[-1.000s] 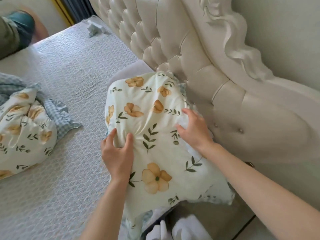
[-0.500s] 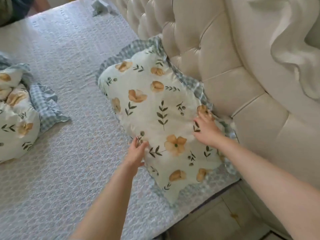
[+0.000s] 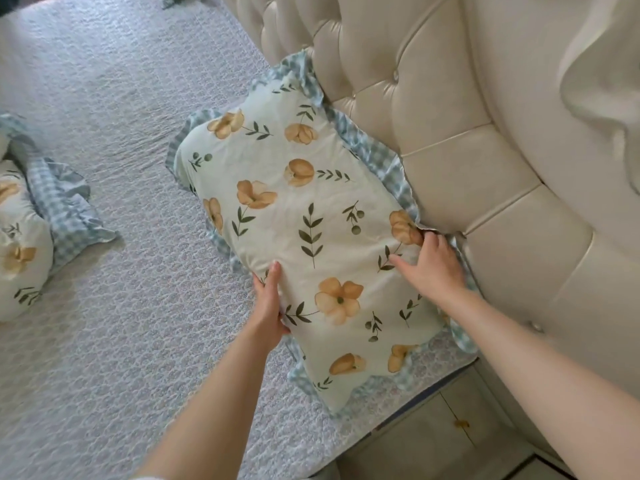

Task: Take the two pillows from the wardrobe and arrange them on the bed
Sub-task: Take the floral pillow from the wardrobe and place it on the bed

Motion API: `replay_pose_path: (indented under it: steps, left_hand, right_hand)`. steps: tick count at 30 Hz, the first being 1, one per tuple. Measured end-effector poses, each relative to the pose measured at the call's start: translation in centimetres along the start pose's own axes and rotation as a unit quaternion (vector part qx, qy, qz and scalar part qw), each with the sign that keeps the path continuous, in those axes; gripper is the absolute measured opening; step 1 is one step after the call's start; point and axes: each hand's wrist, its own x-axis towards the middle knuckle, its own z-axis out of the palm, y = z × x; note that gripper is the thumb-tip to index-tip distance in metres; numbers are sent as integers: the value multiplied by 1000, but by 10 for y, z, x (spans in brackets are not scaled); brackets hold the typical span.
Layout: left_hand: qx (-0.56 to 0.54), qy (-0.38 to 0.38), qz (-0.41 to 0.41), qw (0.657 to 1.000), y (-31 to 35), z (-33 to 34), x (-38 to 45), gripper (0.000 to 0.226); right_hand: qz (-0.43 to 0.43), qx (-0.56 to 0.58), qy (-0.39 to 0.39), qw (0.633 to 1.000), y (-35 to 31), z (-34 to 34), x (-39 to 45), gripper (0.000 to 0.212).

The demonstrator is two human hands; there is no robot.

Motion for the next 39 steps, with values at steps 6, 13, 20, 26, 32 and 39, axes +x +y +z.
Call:
replay_pose_path:
  steps: [6,13,20,26,32,39]
  left_hand:
    - [-15,18,10,1000,-6,-1,4,104]
    - [62,60,122,989,-2,16,2,111]
    - [118,82,87,986,-5,17,16,92]
    - [203,106,122,966,-2,16,5,83]
    - [320,65,169,930,-17,2,-40,71]
    - [339,1,142,930,-38,-27,-83,47]
  right_hand:
    - [-43,-37,-55,997,3,-12,11,73]
    - [-51,-59,-41,996,0,-16,1,43]
    - [7,-75,-50,996,7,-15,-6,43]
    - [75,-56,-51,994,-19,-3,-26,59]
    - [-5,-136,-38,990,-33,1,-72,75]
    - [-189,-86,-49,977,-101,2,-105,60]
